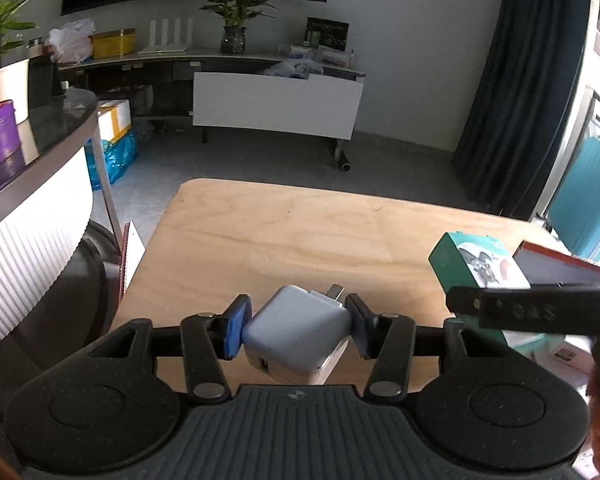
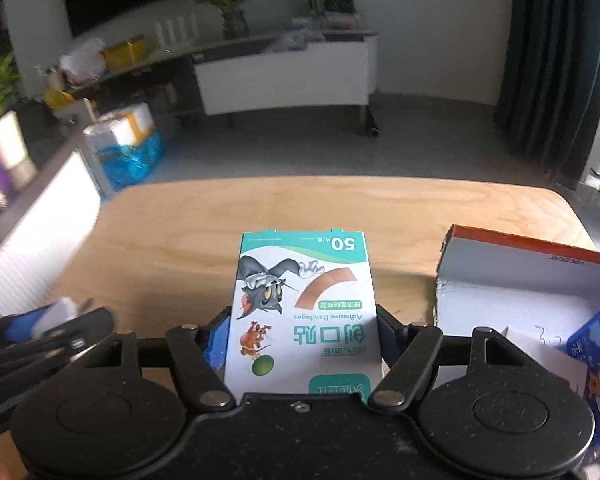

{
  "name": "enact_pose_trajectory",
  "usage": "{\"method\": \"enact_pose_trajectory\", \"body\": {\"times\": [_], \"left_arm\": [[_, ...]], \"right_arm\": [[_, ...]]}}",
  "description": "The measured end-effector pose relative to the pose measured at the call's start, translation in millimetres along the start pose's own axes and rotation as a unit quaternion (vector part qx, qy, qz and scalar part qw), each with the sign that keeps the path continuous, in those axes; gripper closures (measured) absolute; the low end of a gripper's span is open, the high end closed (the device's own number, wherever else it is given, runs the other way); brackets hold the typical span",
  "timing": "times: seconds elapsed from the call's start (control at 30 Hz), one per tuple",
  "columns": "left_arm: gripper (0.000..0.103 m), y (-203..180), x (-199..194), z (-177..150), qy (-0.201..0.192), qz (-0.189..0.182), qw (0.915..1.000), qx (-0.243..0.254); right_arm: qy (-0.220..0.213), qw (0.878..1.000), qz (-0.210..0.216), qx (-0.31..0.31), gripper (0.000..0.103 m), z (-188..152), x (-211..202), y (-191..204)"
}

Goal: Organize rigid objects
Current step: 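Carry the white charger and bandage box over the white box with both tools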

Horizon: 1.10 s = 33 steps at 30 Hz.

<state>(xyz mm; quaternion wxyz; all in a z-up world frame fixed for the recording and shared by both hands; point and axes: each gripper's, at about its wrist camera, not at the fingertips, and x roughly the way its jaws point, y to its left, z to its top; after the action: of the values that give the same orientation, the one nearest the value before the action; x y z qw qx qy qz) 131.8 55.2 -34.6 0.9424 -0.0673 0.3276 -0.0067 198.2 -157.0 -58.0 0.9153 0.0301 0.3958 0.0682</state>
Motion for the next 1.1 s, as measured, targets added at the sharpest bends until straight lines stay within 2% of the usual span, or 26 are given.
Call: {"method": "enact_pose_trajectory", "body": {"times": [0.17,0.53,1.1], "left_arm": [[0.051,-4.1,-19.4,-4.9,-0.007,0.006,0.9999,0.004],[0.051,-17.6,-64.2,-14.4,-0.017,0.017,0.9997,0.003],[0.051,-33.5,-101.8,-29.3,-0.038,0.013,0.9992,0.005]], "right_arm": [[-0.014,1.0,0.02,-0.003,0.019,-13.9,-39.2,10.3],[-0.03,0.999,0.017,-0.003,0.019,-46.5,-100.9,17.5],[-0.061,0.998,0.012,0.006,0.019,-77.8,-160.4,9.1]]}}
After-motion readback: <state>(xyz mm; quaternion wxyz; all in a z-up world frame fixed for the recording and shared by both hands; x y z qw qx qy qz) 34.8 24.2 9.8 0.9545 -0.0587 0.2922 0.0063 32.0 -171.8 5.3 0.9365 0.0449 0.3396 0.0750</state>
